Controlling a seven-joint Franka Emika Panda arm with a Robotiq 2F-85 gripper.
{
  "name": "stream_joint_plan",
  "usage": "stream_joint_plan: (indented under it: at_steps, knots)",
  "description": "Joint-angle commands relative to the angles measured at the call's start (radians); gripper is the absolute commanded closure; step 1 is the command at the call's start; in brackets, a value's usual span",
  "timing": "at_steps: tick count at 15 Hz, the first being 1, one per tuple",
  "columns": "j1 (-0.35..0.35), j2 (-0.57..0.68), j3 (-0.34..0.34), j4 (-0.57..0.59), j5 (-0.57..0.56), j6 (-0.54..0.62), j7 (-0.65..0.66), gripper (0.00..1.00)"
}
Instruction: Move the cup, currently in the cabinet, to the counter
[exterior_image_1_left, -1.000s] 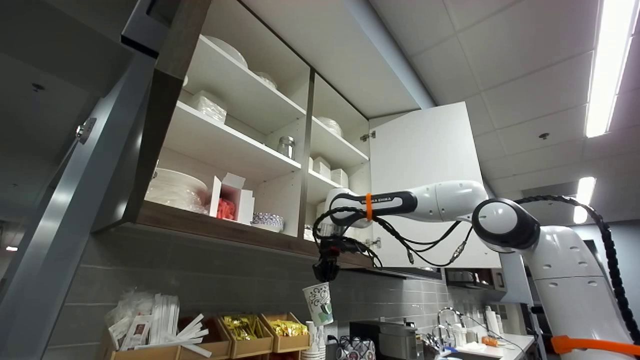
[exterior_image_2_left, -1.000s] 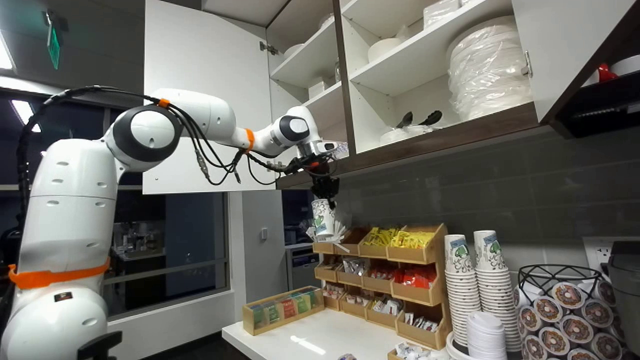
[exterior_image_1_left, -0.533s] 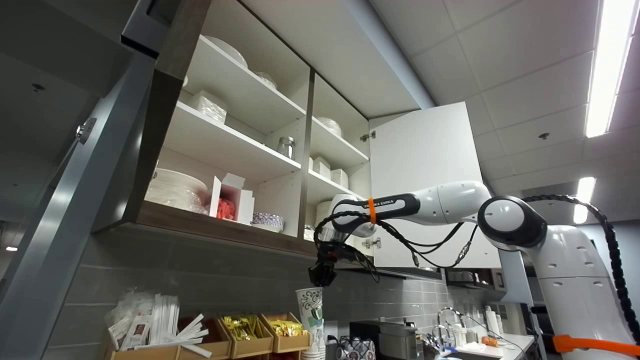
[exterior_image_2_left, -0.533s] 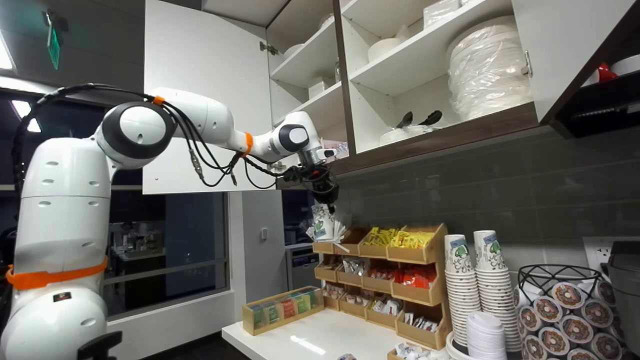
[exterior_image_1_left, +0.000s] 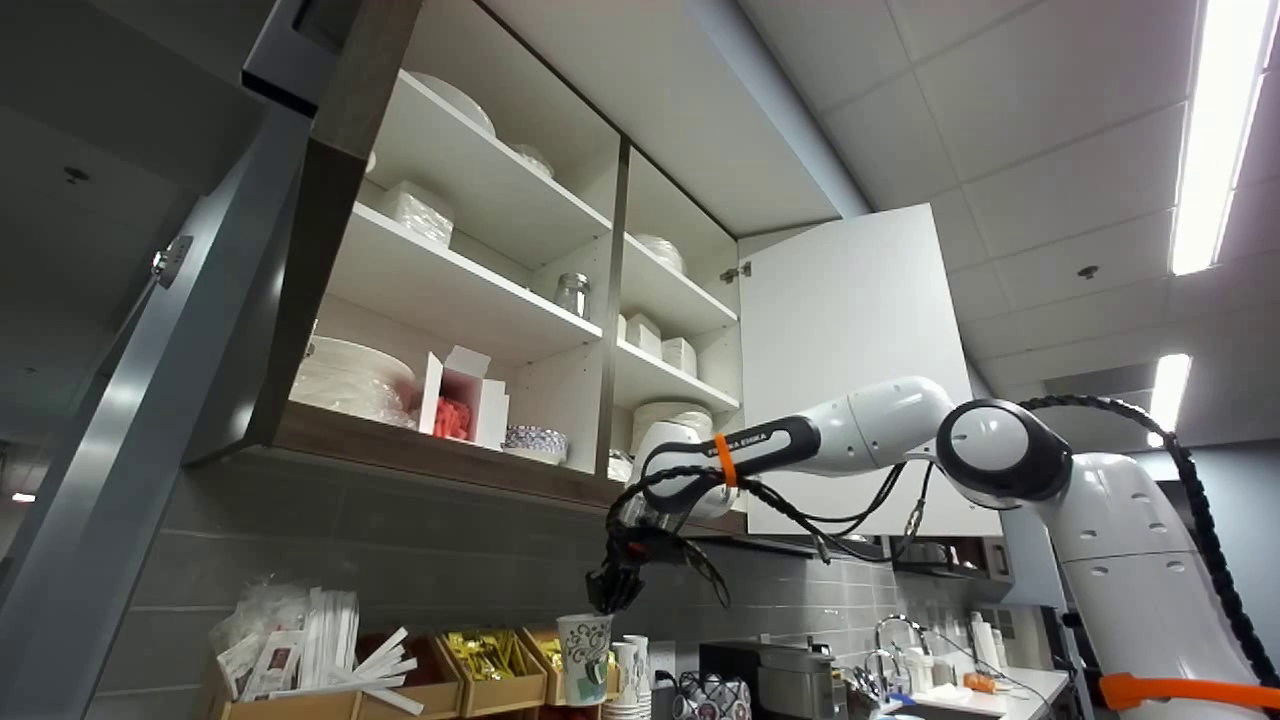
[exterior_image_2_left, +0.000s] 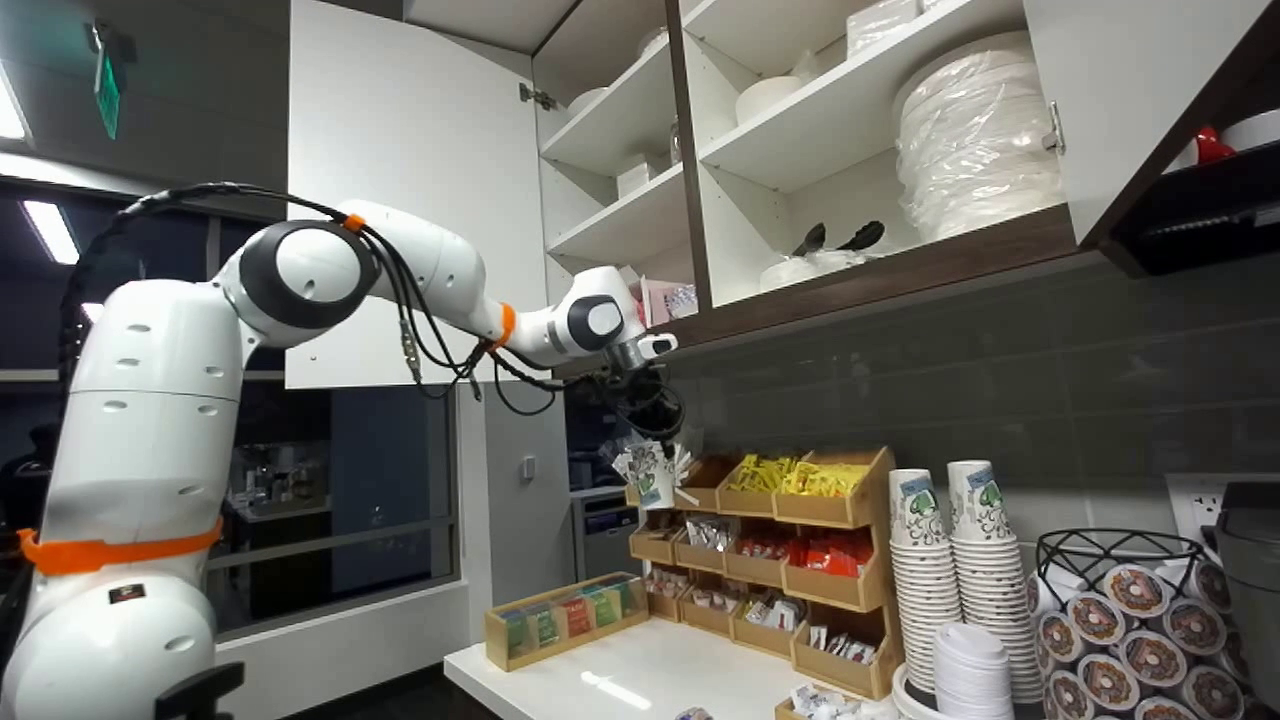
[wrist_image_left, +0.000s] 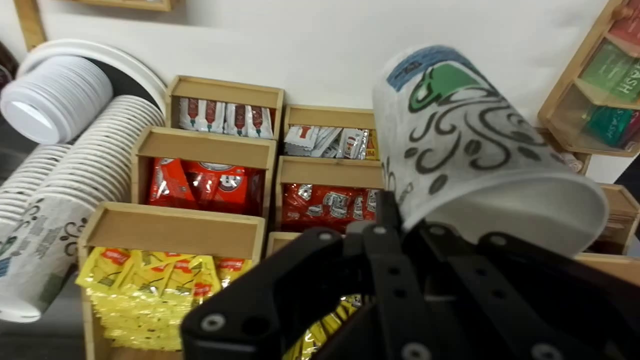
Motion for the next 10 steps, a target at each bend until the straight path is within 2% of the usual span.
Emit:
stream_joint_plan:
  at_steps: [1,5,7,10]
  knots:
    - [0.012,0.056,0.015,-0.097,-0.016,0.229,0.025,0.99]
    - [0.018,0.143,0.032,-0.138,0.027,0.362,-0.010,0.99]
    - [0.012,0.185,0.051,-0.144,0.064,0.375,-0.053,0.99]
    - [0.012,0.243,0.057,-0.155,0.063,0.393,-0.063,0.99]
